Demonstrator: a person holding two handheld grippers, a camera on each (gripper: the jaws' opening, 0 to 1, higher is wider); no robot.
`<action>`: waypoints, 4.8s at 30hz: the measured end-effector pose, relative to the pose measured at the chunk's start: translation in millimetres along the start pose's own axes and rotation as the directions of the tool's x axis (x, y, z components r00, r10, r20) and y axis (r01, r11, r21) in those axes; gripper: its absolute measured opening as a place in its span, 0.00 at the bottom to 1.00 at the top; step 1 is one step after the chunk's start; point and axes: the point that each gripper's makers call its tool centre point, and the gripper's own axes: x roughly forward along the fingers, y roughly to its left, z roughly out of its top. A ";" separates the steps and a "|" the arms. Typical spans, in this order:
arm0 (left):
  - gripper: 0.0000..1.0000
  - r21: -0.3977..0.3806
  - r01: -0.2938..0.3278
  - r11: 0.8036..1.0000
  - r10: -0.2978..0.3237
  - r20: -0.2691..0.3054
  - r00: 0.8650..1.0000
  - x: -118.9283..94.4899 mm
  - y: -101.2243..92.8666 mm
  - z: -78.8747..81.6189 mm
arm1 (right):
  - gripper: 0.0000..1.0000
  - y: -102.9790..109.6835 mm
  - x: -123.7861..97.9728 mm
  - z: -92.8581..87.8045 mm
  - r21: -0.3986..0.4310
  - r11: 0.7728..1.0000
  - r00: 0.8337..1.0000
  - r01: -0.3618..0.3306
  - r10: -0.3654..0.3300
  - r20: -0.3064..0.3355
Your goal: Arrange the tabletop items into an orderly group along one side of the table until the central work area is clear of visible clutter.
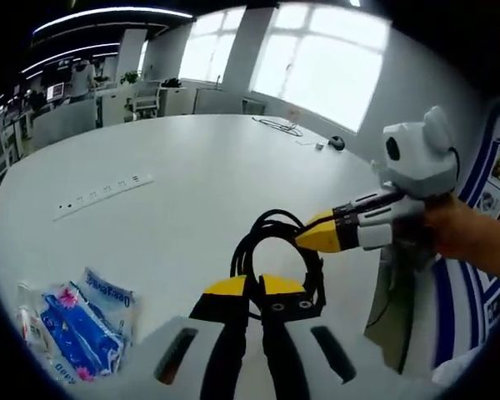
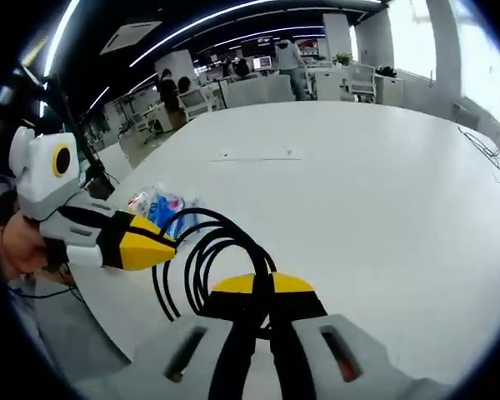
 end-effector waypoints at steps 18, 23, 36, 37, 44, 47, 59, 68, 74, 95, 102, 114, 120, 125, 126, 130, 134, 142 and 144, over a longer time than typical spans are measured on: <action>0.01 -0.123 0.019 0.992 -0.029 -0.082 0.996 62.1 6.1 -31.7 | 0.02 -46.8 33.9 -32.7 0.005 1.000 0.989 0.013 -0.012 -0.144; 0.00 -0.124 0.018 0.992 -0.032 -0.109 0.994 71.6 7.2 -40.2 | 0.02 -52.7 44.7 -45.1 0.019 1.000 0.984 0.013 -0.009 -0.178; 0.00 -0.169 -0.008 0.986 -0.015 -0.134 0.991 89.3 21.9 -52.5 | 0.01 -65.5 65.3 -57.0 0.043 0.999 0.981 0.022 -0.014 -0.195; 0.00 -0.173 -0.010 0.985 -0.014 -0.135 0.991 90.7 22.5 -52.9 | 0.01 -66.5 66.5 -57.2 0.042 0.999 0.980 0.023 -0.014 -0.197; 0.01 -0.179 -0.019 0.984 -0.008 -0.147 0.989 97.3 26.1 -57.8 | 0.02 -71.4 73.1 -60.2 0.028 0.999 0.980 0.034 -0.028 -0.198; 0.02 -0.175 -0.027 0.984 -0.001 -0.155 0.988 100.1 28.2 -61.0 | 0.02 -72.4 76.7 -62.6 0.013 0.999 0.979 0.039 -0.035 -0.198; 0.04 -0.164 -0.031 0.986 0.004 -0.166 0.986 104.3 30.1 -67.2 | 0.03 -73.0 78.0 -64.8 -0.006 0.999 0.983 0.048 -0.048 -0.176; 0.05 -0.152 -0.027 0.988 0.003 -0.153 0.988 102.9 30.8 -66.6 | 0.12 -72.8 77.8 -69.8 -0.017 0.998 0.982 0.054 -0.056 -0.182; 0.13 -0.137 -0.014 0.991 -0.005 -0.133 0.991 100.3 28.9 -60.5 | 0.16 -73.3 72.7 -66.1 -0.012 0.998 0.985 0.064 -0.065 -0.162; 0.43 -0.021 0.035 0.999 -0.037 -0.068 0.997 74.9 18.8 -38.5 | 0.35 -56.3 48.8 -42.1 -0.014 0.997 0.994 0.078 -0.079 -0.081; 0.47 -0.007 0.036 0.999 -0.037 -0.058 0.998 64.4 21.6 -35.3 | 0.39 -51.0 39.7 -32.4 -0.019 0.997 0.996 0.074 -0.075 -0.057; 0.51 0.030 0.053 0.998 -0.052 -0.021 0.998 40.6 23.2 -24.5 | 0.48 -37.3 24.9 -14.9 -0.040 0.998 0.998 0.057 -0.058 -0.018; 0.53 0.046 0.059 0.997 -0.059 0.001 0.998 26.0 24.9 -17.8 | 0.51 -28.5 20.1 -10.6 -0.031 0.999 0.999 0.042 -0.042 -0.003; 0.55 0.053 0.054 0.997 -0.055 0.015 0.998 14.0 28.5 -13.0 | 0.54 -22.2 16.0 -8.9 -0.034 0.999 0.999 0.035 -0.035 0.005; 0.55 0.052 0.053 0.997 -0.054 0.019 0.998 12.1 29.3 -12.0 | 0.54 -20.7 14.6 -8.6 -0.035 0.999 0.999 0.033 -0.032 0.005; 0.58 0.057 0.048 0.997 -0.049 0.023 0.999 4.2 32.8 -10.7 | 0.57 -17.9 12.4 -6.0 -0.037 0.999 1.000 0.023 -0.022 0.014; 0.61 0.055 0.047 0.997 -0.049 0.024 0.999 -6.1 36.2 -11.1 | 0.58 -10.8 8.7 -3.1 -0.039 0.999 1.000 0.015 -0.014 0.024; 0.63 0.063 0.042 0.997 -0.044 0.034 0.998 -25.9 42.7 -9.3 | 0.59 4.7 7.6 -1.5 -0.037 0.999 0.999 -0.005 0.007 0.035; 0.64 0.069 0.042 0.997 -0.045 0.035 0.998 -29.1 43.3 -9.0 | 0.59 9.4 7.5 -0.8 -0.034 0.999 0.999 -0.014 0.015 0.039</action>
